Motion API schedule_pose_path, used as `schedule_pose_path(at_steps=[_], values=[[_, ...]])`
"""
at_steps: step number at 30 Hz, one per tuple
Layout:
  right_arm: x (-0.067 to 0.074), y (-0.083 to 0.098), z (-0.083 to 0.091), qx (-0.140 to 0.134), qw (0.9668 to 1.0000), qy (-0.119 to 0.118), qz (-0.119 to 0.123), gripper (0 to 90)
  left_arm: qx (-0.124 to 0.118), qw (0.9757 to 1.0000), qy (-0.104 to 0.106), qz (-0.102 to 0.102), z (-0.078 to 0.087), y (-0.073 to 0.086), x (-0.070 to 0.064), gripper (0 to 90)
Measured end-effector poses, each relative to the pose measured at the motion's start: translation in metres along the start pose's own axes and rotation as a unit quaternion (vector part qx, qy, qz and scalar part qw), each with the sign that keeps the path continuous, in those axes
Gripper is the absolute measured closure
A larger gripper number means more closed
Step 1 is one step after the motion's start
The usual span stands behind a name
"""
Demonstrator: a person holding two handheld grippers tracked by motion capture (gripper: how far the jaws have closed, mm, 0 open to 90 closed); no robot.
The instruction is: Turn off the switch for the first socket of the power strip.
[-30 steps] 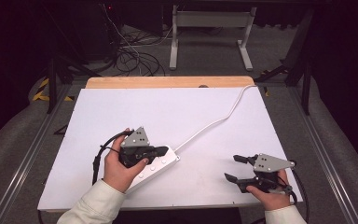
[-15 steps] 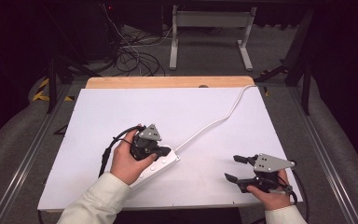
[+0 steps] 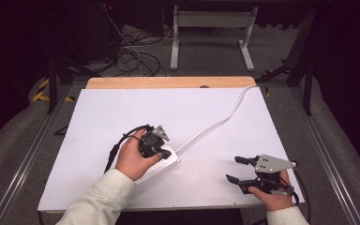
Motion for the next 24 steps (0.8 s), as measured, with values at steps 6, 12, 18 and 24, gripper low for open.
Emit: schedule_pose_path(at_steps=[6, 12, 18, 24], values=[[0.000, 0.000, 0.000, 0.001, 1.0000, -0.001, 0.000, 28.6, 0.025, 0.9997, 0.005, 0.005, -0.005, 0.003, 0.001, 90.0], [0.000, 0.000, 0.000, 0.001, 1.0000, -0.002, 0.001, 28.6, 0.054, 0.9985, 0.006, 0.006, -0.011, 0.006, 0.002, 90.0], [0.000, 0.001, 0.000, 0.002, 1.0000, -0.002, 0.002, 28.6, 0.074, 0.9972, 0.007, 0.007, -0.015, 0.009, 0.003, 90.0], [0.000, 0.001, 0.000, 0.002, 1.0000, -0.002, 0.002, 28.5, 0.082, 0.9966, 0.004, 0.005, -0.020, 0.010, 0.005, 90.0]])
Point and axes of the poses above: each handheld gripper's, and its own axes: z roughly backward along the jaws, y roughly out of its underside, x roughly to its left, the point moved 8 cm from there along -z, roughly forward along the jaws, and after that the axes turned 1 degree about y, right-handed, at the moved point
